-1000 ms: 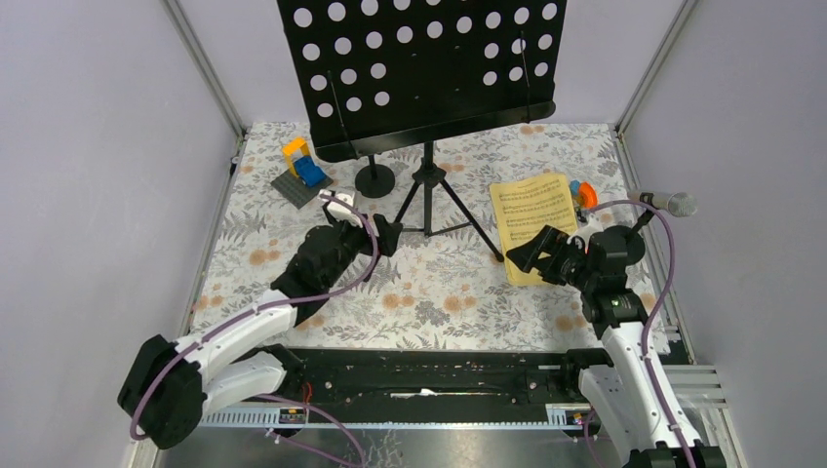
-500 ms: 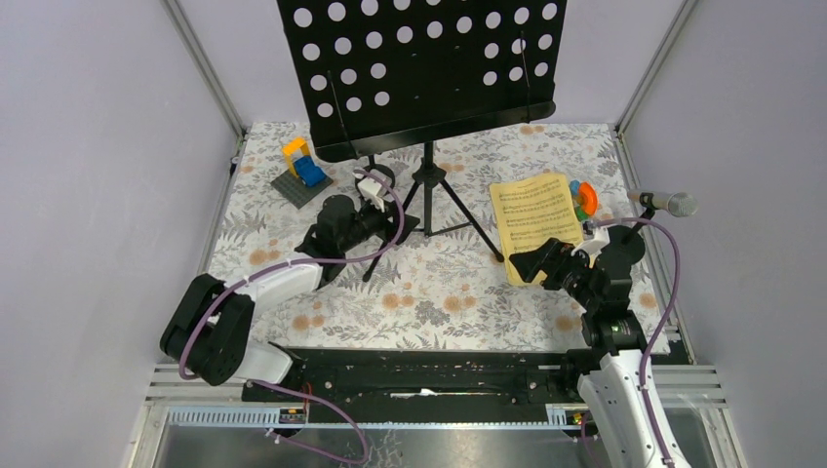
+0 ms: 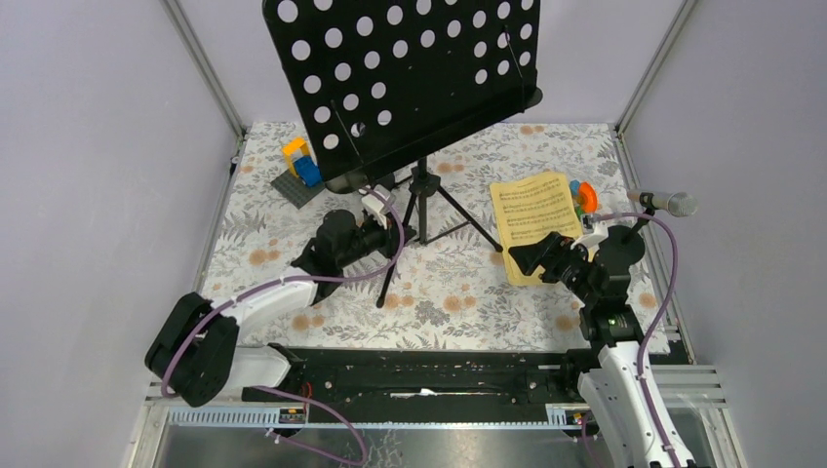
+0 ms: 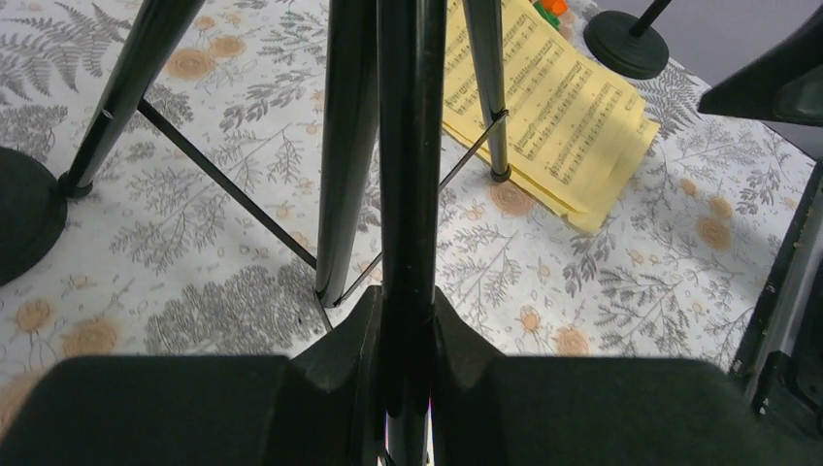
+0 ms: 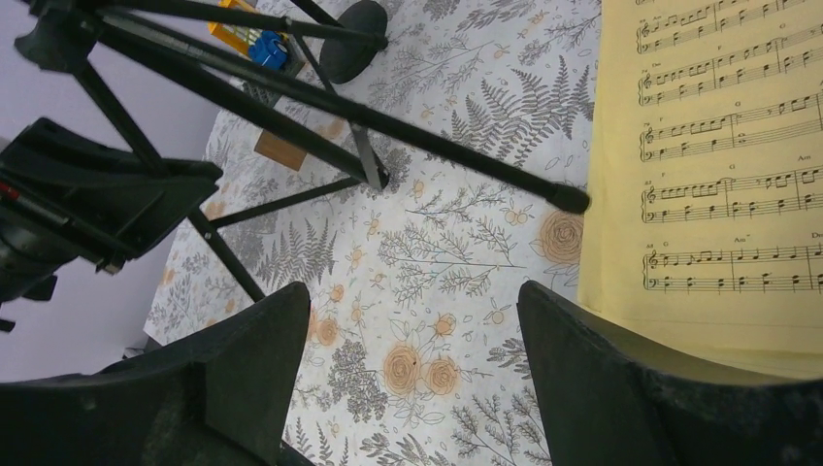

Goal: Pack up the instrument practice props

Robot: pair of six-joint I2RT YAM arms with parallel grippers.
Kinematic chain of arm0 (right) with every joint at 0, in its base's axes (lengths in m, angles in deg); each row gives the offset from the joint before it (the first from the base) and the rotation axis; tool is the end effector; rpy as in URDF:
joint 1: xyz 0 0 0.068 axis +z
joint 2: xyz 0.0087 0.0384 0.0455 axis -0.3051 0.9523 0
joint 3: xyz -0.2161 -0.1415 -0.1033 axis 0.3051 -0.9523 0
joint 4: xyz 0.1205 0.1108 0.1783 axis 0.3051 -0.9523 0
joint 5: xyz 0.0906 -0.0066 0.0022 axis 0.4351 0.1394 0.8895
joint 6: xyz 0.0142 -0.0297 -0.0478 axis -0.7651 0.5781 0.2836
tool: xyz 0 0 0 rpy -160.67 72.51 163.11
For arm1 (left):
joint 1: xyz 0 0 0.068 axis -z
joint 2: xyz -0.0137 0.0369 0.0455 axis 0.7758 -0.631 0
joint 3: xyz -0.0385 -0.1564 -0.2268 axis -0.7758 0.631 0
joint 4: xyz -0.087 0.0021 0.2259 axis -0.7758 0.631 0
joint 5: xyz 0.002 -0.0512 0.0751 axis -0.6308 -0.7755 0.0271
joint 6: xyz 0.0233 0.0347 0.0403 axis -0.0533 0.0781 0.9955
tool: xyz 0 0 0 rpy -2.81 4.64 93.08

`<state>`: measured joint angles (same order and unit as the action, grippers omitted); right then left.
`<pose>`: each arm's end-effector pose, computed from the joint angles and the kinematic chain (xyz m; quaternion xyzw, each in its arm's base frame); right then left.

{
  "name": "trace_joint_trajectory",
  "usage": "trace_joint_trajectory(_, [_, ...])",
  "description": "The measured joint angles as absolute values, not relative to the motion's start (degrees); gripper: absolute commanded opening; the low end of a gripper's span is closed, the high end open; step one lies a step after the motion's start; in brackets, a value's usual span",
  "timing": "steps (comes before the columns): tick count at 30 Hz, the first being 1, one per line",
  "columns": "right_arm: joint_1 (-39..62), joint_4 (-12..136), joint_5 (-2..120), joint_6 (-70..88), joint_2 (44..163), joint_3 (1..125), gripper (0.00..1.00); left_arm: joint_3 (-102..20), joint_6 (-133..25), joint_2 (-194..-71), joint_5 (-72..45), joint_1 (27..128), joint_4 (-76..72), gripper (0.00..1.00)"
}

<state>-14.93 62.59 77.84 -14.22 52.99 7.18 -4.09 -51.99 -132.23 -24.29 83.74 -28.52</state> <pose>0.1274 0.0246 0.2478 0.0360 0.7614 0.3442 0.5481 0.2209 -0.1588 0.2541 0.2558 0.7253 -0.3468 0.5368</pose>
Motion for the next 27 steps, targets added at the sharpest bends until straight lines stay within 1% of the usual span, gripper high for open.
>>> trace_joint_trajectory(8, [-14.9,66.0,77.9,-16.4,54.1,4.6,0.84,1.7,-54.0,-121.7,-16.2,89.3,-23.0,0.00])
trace_joint_trajectory(13, [-14.9,66.7,77.9,-17.3,54.4,4.1,0.84,3.5,-55.8,-116.3,-8.2,92.7,-18.8,0.00])
trace_joint_trajectory(14, [-14.9,67.1,77.9,-17.3,54.4,4.1,0.84,3.8,-56.1,-115.5,-6.6,93.5,-18.0,0.02])
trace_joint_trajectory(15, [-14.9,67.5,77.9,-17.3,54.4,4.1,0.84,3.9,-56.3,-114.7,-5.0,94.1,-17.1,0.08])
trace_joint_trajectory(17, [-14.9,67.9,77.9,-17.3,54.6,4.1,0.84,4.0,-56.6,-114.3,-3.0,94.6,-16.5,0.36])
trace_joint_trajectory(18, [-14.9,68.1,77.9,-17.3,54.6,4.1,0.84,4.0,-56.9,-114.4,-2.2,94.8,-16.6,0.48])
trace_joint_trajectory(19, [-14.9,68.3,77.9,-17.3,54.7,4.1,0.85,4.0,-57.4,-114.5,-1.3,94.9,-16.6,0.58])
trace_joint_trajectory(20, [-14.9,68.5,77.9,-17.3,54.7,4.1,0.85,4.0,-57.9,-114.6,0.1,94.8,-16.2,0.71])
trace_joint_trajectory(21, [-14.9,68.5,77.9,-17.3,54.8,4.1,0.86,3.9,-58.1,-114.8,1.3,94.7,-15.9,0.76])
trace_joint_trajectory(23, [-14.9,68.4,77.9,-17.3,54.8,4.1,0.88,3.9,-57.9,-114.8,2.8,94.5,-15.2,0.91])
trace_joint_trajectory(27, [-14.9,68.3,77.8,-17.3,54.1,4.1,0.90,3.9,-58.4,-112.3,4.3,94.4,-14.2,0.93])
